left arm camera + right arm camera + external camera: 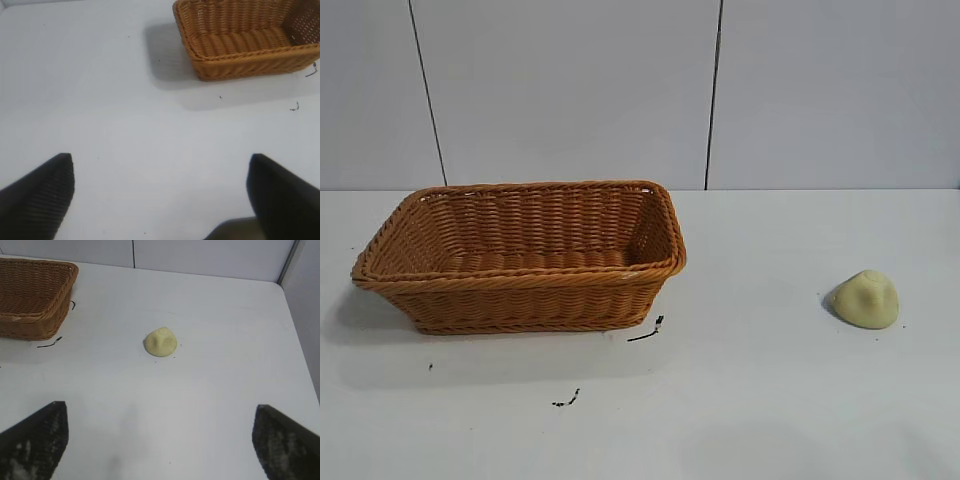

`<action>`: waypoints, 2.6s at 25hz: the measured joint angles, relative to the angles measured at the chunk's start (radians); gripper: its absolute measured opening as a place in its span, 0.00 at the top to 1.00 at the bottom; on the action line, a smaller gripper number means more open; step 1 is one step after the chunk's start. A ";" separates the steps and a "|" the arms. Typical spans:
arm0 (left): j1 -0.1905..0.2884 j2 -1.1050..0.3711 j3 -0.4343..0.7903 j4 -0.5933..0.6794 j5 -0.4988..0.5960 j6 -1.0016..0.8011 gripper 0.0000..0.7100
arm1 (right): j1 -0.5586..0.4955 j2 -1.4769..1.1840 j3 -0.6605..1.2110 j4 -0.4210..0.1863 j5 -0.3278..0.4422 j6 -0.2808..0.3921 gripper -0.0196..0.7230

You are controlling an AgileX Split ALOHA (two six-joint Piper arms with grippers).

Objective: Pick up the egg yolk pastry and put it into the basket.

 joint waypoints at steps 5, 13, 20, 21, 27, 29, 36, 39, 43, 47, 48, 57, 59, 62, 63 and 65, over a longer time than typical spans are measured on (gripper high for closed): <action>0.000 0.000 0.000 0.000 0.000 0.000 0.02 | 0.000 0.000 0.000 0.000 0.000 0.000 0.04; 0.000 0.000 0.000 0.000 0.000 0.000 0.02 | 0.000 0.080 -0.022 -0.009 -0.005 0.000 0.04; 0.000 0.000 0.000 0.000 0.000 0.000 0.02 | 0.000 0.500 -0.171 -0.023 -0.036 0.004 0.04; 0.000 0.000 0.000 0.000 0.000 0.000 0.02 | 0.000 0.573 -0.199 -0.023 -0.042 0.009 0.04; 0.000 0.000 0.000 0.000 0.000 0.000 0.02 | 0.000 0.974 -0.364 -0.022 -0.091 0.030 0.04; 0.000 0.000 0.000 0.000 0.000 0.000 0.02 | 0.000 1.104 -0.427 -0.020 -0.092 0.030 0.04; 0.000 0.000 0.000 0.000 0.000 0.000 0.02 | 0.000 1.512 -0.654 -0.032 -0.092 0.030 0.04; 0.000 0.000 0.000 0.000 0.000 0.000 0.02 | 0.001 1.654 -0.745 -0.032 -0.092 0.030 0.04; 0.000 0.000 0.000 0.000 0.000 0.000 0.02 | 0.017 1.789 -0.829 -0.032 -0.106 0.030 0.04; 0.000 0.000 0.000 0.000 0.000 0.000 0.02 | 0.021 1.876 -0.867 -0.032 -0.129 0.030 0.04; 0.000 0.000 0.000 0.000 0.000 0.000 0.02 | 0.019 1.893 -0.868 -0.038 -0.145 0.030 0.04; 0.000 0.000 0.000 0.000 0.000 0.000 0.02 | 0.019 2.064 -0.870 -0.039 -0.225 0.030 0.04; 0.000 0.000 0.000 0.000 0.000 0.000 0.02 | 0.019 2.098 -0.870 -0.039 -0.240 0.030 0.04; 0.000 0.000 0.000 0.000 0.000 0.000 0.02 | 0.019 2.128 -0.870 -0.038 -0.259 0.030 0.04; 0.000 0.000 0.000 0.000 0.000 0.000 0.02 | 0.019 2.134 -0.870 -0.032 -0.267 0.030 0.04; 0.000 0.000 0.000 0.000 0.000 0.000 0.02 | 0.019 2.136 -0.870 -0.032 -0.276 0.030 0.04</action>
